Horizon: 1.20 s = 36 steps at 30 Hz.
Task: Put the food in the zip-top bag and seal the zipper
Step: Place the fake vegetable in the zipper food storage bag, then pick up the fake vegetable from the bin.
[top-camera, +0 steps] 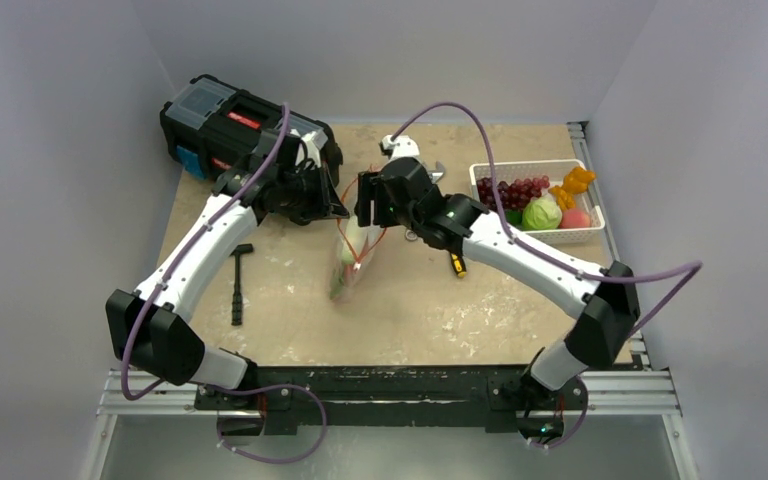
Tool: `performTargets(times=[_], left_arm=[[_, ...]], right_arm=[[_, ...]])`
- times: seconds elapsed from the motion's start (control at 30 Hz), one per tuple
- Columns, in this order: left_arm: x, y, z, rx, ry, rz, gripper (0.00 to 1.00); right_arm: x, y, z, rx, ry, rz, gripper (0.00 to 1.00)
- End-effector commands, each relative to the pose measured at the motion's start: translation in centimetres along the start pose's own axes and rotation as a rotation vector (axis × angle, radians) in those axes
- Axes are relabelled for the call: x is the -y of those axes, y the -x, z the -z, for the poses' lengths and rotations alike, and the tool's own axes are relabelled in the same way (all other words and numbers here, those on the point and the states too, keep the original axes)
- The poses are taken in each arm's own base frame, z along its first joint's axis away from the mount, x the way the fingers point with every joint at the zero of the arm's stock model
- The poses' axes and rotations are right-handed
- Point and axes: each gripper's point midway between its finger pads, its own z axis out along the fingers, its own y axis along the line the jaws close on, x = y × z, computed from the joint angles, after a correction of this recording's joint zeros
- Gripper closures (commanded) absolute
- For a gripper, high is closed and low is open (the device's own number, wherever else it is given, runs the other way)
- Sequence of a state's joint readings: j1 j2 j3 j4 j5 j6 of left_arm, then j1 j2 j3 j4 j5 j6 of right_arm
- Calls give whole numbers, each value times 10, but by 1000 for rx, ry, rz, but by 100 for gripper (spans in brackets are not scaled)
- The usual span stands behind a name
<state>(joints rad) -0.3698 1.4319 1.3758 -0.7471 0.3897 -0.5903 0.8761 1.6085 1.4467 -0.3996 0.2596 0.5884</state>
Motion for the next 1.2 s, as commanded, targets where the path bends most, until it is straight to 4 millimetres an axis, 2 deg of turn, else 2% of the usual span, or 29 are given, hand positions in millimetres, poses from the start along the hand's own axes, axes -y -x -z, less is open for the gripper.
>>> performTargets(times=[0.0, 0.13, 0.2, 0.23, 0.3, 0.4, 0.47, 0.5, 0.53, 0.63, 0.77, 0.87, 0.9, 1.07, 1.17], left_arm=[[9, 3, 4, 25, -42, -19, 100], [10, 2, 2, 15, -47, -15, 100], [9, 2, 2, 14, -47, -13, 100], [9, 2, 2, 14, -46, -13, 100], [8, 2, 1, 12, -43, -12, 100], [8, 2, 1, 13, -42, -12, 100], [8, 2, 1, 12, -44, -13, 100], [8, 1, 0, 8, -44, -11, 100], [8, 1, 0, 8, -45, -10, 100], [8, 1, 0, 5, -46, -9, 100], [9, 1, 0, 6, -50, -11, 100], [10, 1, 1, 4, -50, -12, 100], [9, 1, 0, 3, -49, -11, 100], [11, 0, -1, -4, -56, -8, 100], [11, 0, -1, -8, -60, -6, 100]], right_arm=[[17, 81, 61, 272, -79, 177, 37], [89, 110, 80, 397, -363, 168, 39], [132, 117, 84, 435, -463, 82, 41], [154, 118, 87, 459, -506, -14, 39], [194, 109, 90, 484, -558, -189, 34], [233, 92, 92, 526, -566, -421, 19], [264, 81, 89, 510, -601, -543, 16], [271, 76, 85, 481, -611, -575, 14], [286, 73, 82, 463, -643, -629, 13], [310, 61, 60, 303, -689, -690, 10], [331, 47, 46, 142, -781, -767, 9], [337, 43, 37, 99, -784, -802, 11], [340, 36, 36, 75, -809, -825, 12], [350, 20, 38, 40, -913, -884, 17], [350, 10, 27, 4, -895, -893, 19]])
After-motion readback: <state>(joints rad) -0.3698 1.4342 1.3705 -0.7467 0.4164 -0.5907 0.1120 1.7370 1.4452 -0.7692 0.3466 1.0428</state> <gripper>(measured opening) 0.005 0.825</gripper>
